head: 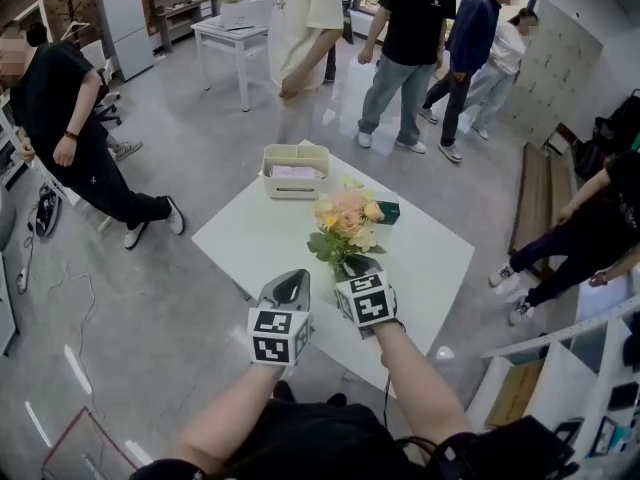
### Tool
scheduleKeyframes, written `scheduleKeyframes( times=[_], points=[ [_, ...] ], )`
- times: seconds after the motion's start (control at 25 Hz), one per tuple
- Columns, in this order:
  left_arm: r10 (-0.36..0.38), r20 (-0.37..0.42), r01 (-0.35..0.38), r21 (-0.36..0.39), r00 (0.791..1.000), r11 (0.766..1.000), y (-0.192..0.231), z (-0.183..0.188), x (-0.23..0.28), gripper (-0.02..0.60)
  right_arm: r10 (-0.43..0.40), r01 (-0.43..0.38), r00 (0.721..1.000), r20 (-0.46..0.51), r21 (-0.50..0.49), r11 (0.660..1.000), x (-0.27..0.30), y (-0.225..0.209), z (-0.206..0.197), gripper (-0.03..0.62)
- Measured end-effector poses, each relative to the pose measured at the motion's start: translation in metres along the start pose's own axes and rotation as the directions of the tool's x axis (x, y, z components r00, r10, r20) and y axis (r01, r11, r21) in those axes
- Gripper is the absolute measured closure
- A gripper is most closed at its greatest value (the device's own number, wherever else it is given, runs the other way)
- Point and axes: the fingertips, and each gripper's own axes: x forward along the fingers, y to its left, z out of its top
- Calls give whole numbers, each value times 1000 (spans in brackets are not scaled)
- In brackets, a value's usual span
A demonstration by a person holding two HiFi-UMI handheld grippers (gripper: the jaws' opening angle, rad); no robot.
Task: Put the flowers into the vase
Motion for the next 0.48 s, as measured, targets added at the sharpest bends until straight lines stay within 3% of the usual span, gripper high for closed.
scheduleKeyframes(
  times=[0.48],
  points=[
    [-10, 9, 10, 1, 1000, 1000, 1, 5, 3, 578, 22, -23, 996, -87, -16, 1000, -12, 4, -2, 498]
  ],
)
